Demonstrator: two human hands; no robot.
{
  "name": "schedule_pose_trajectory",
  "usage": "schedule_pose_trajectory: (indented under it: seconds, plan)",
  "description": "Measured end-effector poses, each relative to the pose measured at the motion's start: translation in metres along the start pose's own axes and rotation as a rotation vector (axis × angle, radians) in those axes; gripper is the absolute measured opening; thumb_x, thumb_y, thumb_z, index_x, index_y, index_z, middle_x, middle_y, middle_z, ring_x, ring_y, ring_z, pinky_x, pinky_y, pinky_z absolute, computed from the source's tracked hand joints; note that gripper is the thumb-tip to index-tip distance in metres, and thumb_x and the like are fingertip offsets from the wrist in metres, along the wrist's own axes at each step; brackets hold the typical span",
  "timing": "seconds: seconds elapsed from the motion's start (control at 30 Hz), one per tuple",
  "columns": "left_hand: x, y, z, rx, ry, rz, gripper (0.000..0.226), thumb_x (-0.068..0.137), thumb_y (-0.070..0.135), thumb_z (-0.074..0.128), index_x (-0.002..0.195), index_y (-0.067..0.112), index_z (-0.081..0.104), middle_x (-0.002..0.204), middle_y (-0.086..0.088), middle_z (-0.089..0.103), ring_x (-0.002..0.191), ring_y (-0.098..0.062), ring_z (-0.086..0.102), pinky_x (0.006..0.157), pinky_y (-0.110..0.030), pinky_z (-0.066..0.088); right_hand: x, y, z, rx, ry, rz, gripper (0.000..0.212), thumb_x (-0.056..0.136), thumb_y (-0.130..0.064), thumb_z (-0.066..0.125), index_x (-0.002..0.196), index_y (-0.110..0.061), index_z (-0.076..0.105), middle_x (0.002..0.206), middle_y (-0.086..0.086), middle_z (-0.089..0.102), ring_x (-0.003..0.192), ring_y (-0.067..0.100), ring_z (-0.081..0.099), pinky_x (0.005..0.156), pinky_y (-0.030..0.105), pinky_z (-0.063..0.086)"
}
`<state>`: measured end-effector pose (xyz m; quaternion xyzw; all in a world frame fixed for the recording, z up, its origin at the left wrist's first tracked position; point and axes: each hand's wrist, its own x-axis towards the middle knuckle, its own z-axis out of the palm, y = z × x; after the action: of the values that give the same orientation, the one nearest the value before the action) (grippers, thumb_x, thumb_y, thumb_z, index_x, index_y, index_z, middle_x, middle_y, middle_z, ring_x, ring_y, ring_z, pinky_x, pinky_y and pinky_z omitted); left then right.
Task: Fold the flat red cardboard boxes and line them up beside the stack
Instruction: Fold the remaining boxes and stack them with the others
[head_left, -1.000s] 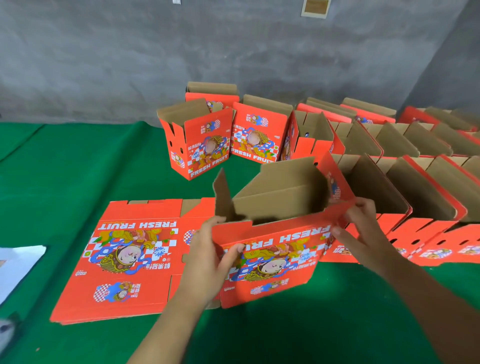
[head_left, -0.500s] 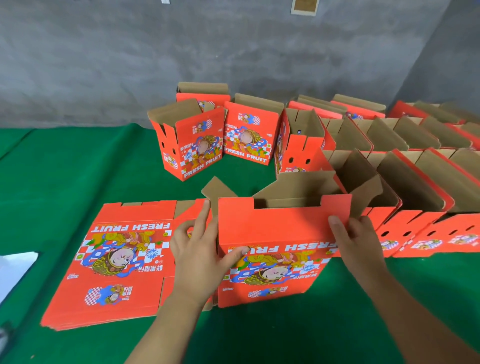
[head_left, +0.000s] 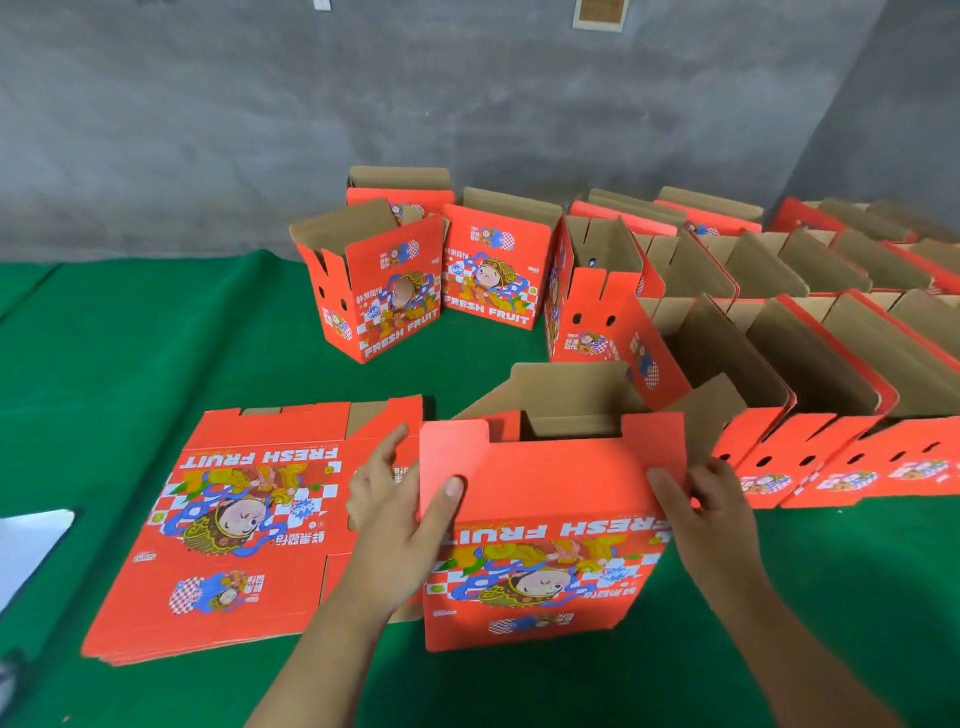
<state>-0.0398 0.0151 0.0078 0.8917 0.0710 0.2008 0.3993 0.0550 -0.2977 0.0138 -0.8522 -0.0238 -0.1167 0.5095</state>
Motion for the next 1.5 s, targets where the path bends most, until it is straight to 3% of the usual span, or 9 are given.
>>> schedule_pose_trajectory:
  seconds: [0.2,0.33,0.5,0.77,0.87,1.0,1.17,1.37,1.5]
  plan:
    - [-0.011,0.019,0.001,-0.458,-0.012,-0.002,0.03,0.09,0.065,0.065,0.11,0.045,0.074,0.161,0.043,0.006,0.154,0.008,0.007,0.118,-0.02,0.029,-0.006,-0.004,0.0,-0.003,0.044,0.018,0.037,0.078,-0.068,0.055,0.08,-0.032,0.064,0.092,-0.005,0.056,0.079,0.006,0.058,0.067,0.031,0.04]
    - [-0.01,0.02,-0.011,-0.206,0.072,0.242,0.009,0.098,0.036,0.071,0.095,0.045,0.07,0.161,0.046,0.014,0.142,0.024,0.014,0.106,0.003,0.025,-0.008,-0.002,0.001,0.017,0.037,0.042,0.042,0.078,-0.069,0.056,0.082,-0.028,0.062,0.092,-0.001,0.058,0.079,0.02,0.062,0.07,0.038,0.049]
    - [-0.009,0.005,-0.018,0.26,0.03,0.005,0.046,0.094,0.08,0.034,0.126,0.053,0.051,0.175,0.01,-0.004,0.151,-0.026,0.011,0.117,-0.052,0.013,-0.01,0.004,0.001,0.03,0.096,0.077,0.061,0.08,-0.075,0.053,0.073,-0.015,0.053,0.086,0.002,0.055,0.07,0.013,0.056,0.06,0.036,0.043]
    - [0.007,0.024,0.0,0.044,0.107,-0.133,0.056,0.102,0.037,0.064,0.155,0.031,0.046,0.168,0.002,0.031,0.148,-0.029,0.033,0.112,-0.032,0.018,-0.007,-0.013,0.008,0.046,0.054,0.161,0.032,0.083,-0.061,0.07,0.102,-0.036,0.065,0.114,0.005,0.064,0.097,0.027,0.068,0.085,0.045,0.057]
    - [0.013,0.026,0.0,0.024,0.147,-0.118,0.084,0.094,0.02,0.075,0.164,0.026,0.029,0.161,0.0,0.039,0.143,-0.031,0.039,0.112,-0.035,0.023,-0.003,-0.024,0.003,0.192,0.008,0.119,0.1,0.092,-0.015,0.075,0.157,-0.05,0.007,0.161,-0.013,0.032,0.141,0.012,0.045,0.113,0.049,0.045]
    - [0.03,0.028,-0.005,-0.317,0.033,-0.105,0.112,0.086,-0.004,0.071,0.167,0.031,0.001,0.124,0.003,0.056,0.097,-0.023,0.065,0.083,-0.04,0.058,-0.004,-0.023,-0.004,0.244,-0.107,0.06,0.111,0.099,0.0,0.062,0.155,-0.048,-0.021,0.12,-0.069,0.029,0.11,-0.034,0.045,0.08,0.004,0.05]
    - [0.053,0.032,-0.006,0.182,-0.203,0.249,0.084,0.093,0.008,0.066,0.166,0.026,0.027,0.117,-0.005,0.047,0.109,-0.028,0.048,0.098,-0.045,0.042,-0.014,-0.027,-0.016,0.01,-0.202,-0.155,0.098,0.1,0.002,0.053,0.158,-0.054,-0.002,0.152,-0.029,0.038,0.136,-0.007,0.043,0.108,0.021,0.045]
    - [0.056,0.031,-0.004,-0.033,-0.406,0.254,0.078,0.093,0.009,0.061,0.157,0.038,0.027,0.175,-0.002,0.01,0.161,-0.012,0.004,0.129,-0.042,0.012,-0.019,-0.021,-0.024,-0.136,-0.253,-0.294,0.065,0.1,-0.004,0.046,0.159,-0.025,0.028,0.156,-0.002,0.033,0.147,0.006,0.029,0.126,0.033,0.021]
    - [0.063,0.04,-0.009,0.022,-0.419,0.141,0.056,0.08,0.064,0.054,0.131,0.068,0.031,0.146,0.024,0.044,0.138,-0.01,0.026,0.108,-0.04,0.02,-0.022,-0.019,-0.026,-0.169,-0.273,-0.288,0.069,0.1,0.006,0.049,0.16,-0.02,0.028,0.158,0.002,0.031,0.149,0.011,0.028,0.127,0.038,0.02]
